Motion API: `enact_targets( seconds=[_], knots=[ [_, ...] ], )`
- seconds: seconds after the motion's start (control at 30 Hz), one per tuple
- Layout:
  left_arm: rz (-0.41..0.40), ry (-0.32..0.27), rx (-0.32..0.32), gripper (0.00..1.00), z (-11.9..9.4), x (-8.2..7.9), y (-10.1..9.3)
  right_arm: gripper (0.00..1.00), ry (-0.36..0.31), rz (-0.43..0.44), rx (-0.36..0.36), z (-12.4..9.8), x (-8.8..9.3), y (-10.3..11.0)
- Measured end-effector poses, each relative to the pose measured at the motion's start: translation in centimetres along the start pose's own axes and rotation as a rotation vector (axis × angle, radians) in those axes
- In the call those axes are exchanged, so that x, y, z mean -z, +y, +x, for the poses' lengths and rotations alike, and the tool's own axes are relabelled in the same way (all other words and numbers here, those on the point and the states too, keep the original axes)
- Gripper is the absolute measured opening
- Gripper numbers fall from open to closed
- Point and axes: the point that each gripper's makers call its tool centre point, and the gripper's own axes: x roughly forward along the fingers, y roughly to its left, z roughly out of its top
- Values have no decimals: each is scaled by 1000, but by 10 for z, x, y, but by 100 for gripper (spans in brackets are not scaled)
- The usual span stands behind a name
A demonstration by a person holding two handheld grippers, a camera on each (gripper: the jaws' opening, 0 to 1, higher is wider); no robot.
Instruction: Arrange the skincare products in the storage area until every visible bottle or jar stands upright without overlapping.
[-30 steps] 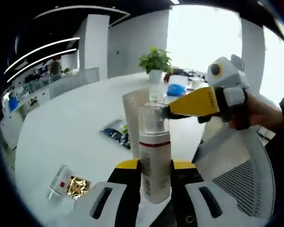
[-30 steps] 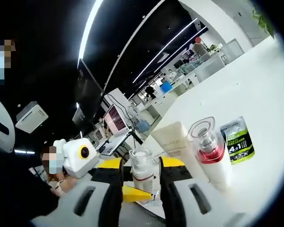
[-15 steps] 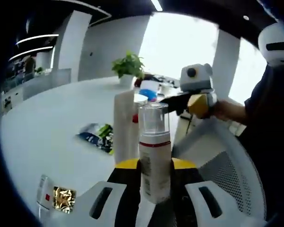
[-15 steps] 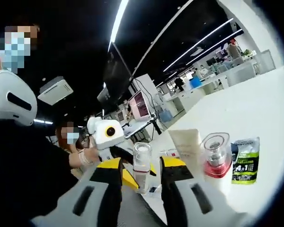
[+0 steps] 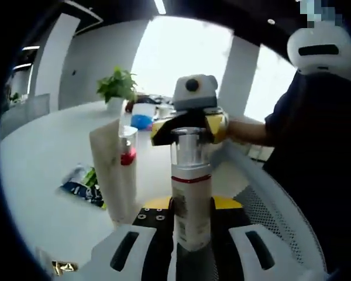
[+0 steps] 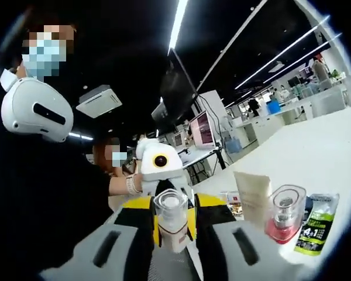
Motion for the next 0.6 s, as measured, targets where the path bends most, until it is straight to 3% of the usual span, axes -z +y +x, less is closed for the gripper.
enact_targets(
  seconds=[0.13,0.23,0.43,0.6],
  knots=[
    [18,21,44,20,2,2,-5,22,6,-1,-17,1,2,3],
    [33,32,35,20,4,5,-2,22,6,0,-5,1,4,1],
    [33,54,-32,21,10,7,9,20,15,14,131,5,6,-16],
    [25,39,-174,19,5,5,30,19,6,37,300,-1,3,-37]
  ],
)
